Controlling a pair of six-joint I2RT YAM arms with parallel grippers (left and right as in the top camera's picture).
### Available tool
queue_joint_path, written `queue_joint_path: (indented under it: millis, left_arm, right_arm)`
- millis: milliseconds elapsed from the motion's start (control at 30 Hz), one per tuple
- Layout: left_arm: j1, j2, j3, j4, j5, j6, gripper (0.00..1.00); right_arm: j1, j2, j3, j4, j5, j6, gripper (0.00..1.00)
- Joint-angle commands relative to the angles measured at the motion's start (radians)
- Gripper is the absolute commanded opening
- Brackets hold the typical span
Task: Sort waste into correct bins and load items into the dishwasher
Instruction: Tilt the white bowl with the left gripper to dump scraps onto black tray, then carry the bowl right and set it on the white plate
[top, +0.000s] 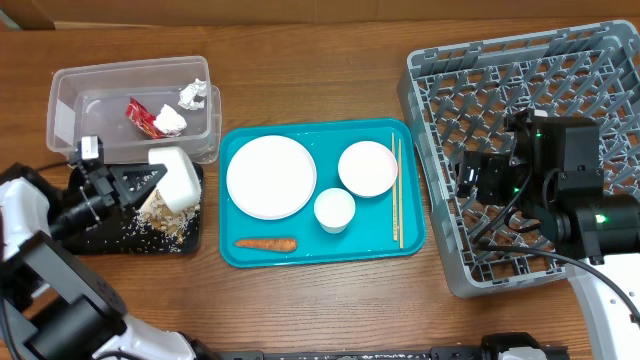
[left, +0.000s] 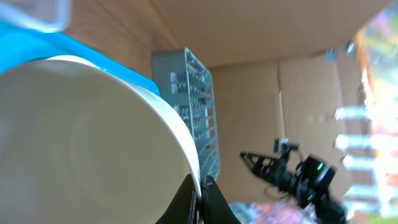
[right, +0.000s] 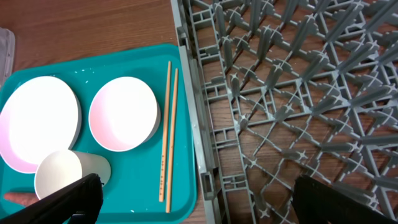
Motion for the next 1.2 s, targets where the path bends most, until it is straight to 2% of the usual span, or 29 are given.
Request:
queue_joint_path:
  millis: [0, 167, 333, 367, 433, 600, 867, 1033, 1167]
  left_arm:
    - [-0.078, -0.106, 0.065, 0.011, 0.023, 0.028, 0.04]
    - [-0.218, -0.136, 0.222, 0.04, -0.01, -0.058, 0.04]
    - [-0.368, -0.137, 0.337, 0.211, -0.197, -0.332, 0.04]
    - [-0.441, -0.137, 0.372, 0.294, -0.343, -0.47, 0.04]
    - [-0.52, -0.137, 0.399, 0.36, -0.509, -0.589, 0.04]
    - [-0.711, -0.137, 0.429, 0.458, -0.928, -0.788, 0.04]
    - [-0.976, -0.098, 0.412, 0.474, -1.355, -0.926, 0.04]
    - [-1.071, -0.011, 0.398, 0.485, -1.416, -0.967, 0.04]
    - [-1.097, 0.09, 0.398, 0.509, -1.436, -0.99, 0.04]
  right_arm:
    - [0.0, -0.006, 0.024, 0.012, 0.006, -0.001, 1.0]
    - [0.0, -0.006, 0.024, 0.013, 0.006, -0.001, 1.0]
    - [0.0, -0.006, 0.024, 0.013, 0.006, -0.001, 1.0]
    - [0.0, -0.006, 0.024, 0.013, 0.006, -0.001, 1.0]
    - [0.0, -0.006, 0.024, 0.013, 0.006, -0.001, 1.0]
    - [0.0, -0.006, 0.024, 0.013, 0.006, -0.001, 1.0]
    - [0.0, -0.006, 0.024, 0.014, 0.006, -0.001, 1.0]
    - [0.0, -0.006, 0.024, 0.013, 0.006, -0.001, 1.0]
    - [0.0, -0.006, 0.024, 0.013, 0.006, -0.001, 1.0]
